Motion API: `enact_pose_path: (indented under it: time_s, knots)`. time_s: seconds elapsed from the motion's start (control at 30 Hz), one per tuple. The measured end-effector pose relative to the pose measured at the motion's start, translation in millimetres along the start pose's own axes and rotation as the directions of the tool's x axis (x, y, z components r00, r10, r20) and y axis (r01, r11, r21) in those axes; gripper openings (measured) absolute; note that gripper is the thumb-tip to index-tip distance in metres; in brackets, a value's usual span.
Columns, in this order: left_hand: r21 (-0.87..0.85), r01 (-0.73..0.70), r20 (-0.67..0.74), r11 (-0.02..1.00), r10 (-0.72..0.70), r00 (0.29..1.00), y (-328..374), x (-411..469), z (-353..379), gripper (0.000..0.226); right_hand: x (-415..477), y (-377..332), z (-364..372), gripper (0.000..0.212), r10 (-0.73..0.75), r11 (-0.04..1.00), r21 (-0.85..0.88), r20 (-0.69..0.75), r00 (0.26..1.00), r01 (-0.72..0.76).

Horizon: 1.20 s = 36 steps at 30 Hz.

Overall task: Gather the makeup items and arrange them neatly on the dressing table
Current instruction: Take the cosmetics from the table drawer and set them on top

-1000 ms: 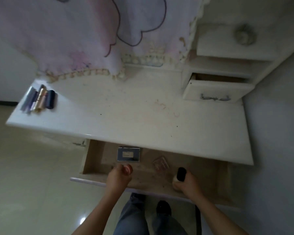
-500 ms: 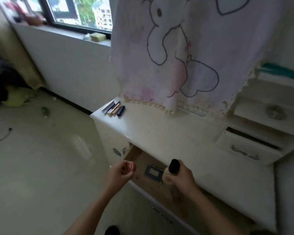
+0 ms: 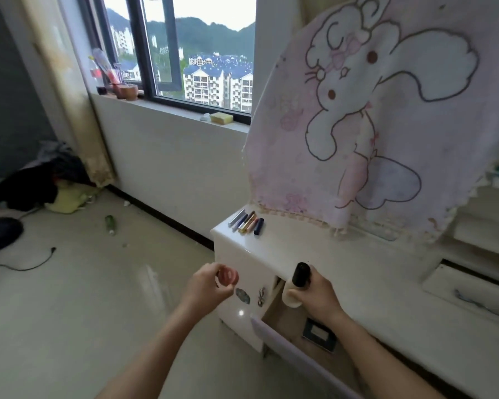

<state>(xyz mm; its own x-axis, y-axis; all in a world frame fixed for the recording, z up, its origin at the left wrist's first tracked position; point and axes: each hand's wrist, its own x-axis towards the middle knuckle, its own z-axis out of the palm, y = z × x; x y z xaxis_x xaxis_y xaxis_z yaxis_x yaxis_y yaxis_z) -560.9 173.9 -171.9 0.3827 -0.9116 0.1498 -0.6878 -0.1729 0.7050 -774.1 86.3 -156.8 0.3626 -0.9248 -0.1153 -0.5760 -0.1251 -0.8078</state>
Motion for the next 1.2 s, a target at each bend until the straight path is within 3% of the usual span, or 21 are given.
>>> enact_pose_path:
  time_s: [0.17,0.33,0.63,0.87,1.03,1.2]
  knots:
    - [0.028,0.011,0.011,1.0,-0.012,1.0,-45,4,-43,0.034,-9,-25,49,0.03,0.033,0.997,0.072,-0.065,0.997,-0.029]
    - [-0.019,0.046,0.049,0.999,-0.046,0.998,-72,9,-45,0.023,-10,-31,75,0.029,0.098,0.991,0.097,-0.104,0.99,-0.088]
    - [-0.036,0.086,0.184,0.996,-0.078,0.98,-78,55,-10,0.018,40,-7,59,0.04,0.176,0.983,0.075,-0.166,0.97,-0.165]
    - [0.008,0.147,0.188,0.989,-0.146,0.971,-84,132,17,0.024,123,24,46,0.053,0.248,0.965,0.135,-0.195,0.949,-0.224]
    - [0.054,0.166,0.24,0.985,-0.174,0.955,-79,177,55,0.017,176,38,38,0.046,0.267,0.962,0.107,-0.16,0.95,-0.252]
    - [0.081,0.193,0.301,0.978,-0.209,0.93,-75,204,95,0.027,200,52,29,0.037,0.263,0.963,0.097,-0.15,0.953,-0.251]
